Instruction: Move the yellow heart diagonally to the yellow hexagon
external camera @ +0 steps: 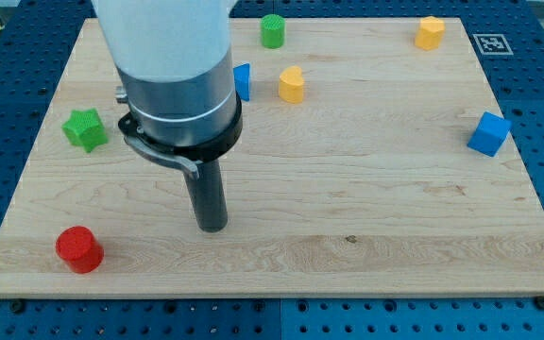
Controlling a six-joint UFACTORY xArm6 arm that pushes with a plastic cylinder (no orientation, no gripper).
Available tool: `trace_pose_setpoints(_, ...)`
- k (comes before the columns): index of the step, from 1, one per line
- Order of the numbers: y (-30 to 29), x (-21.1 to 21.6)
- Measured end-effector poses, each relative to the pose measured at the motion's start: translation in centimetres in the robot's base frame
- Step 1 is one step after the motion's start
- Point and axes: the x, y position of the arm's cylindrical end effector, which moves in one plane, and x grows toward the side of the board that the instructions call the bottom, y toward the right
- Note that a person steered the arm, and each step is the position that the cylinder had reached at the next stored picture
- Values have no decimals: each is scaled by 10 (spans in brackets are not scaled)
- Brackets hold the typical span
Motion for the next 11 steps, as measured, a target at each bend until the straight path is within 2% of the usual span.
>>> trace_pose_setpoints(4,0,-37)
trace_pose_setpoints(7,0,-47)
trace_pose_setpoints(9,0,-75)
trace_pose_setpoints(11,0,-76)
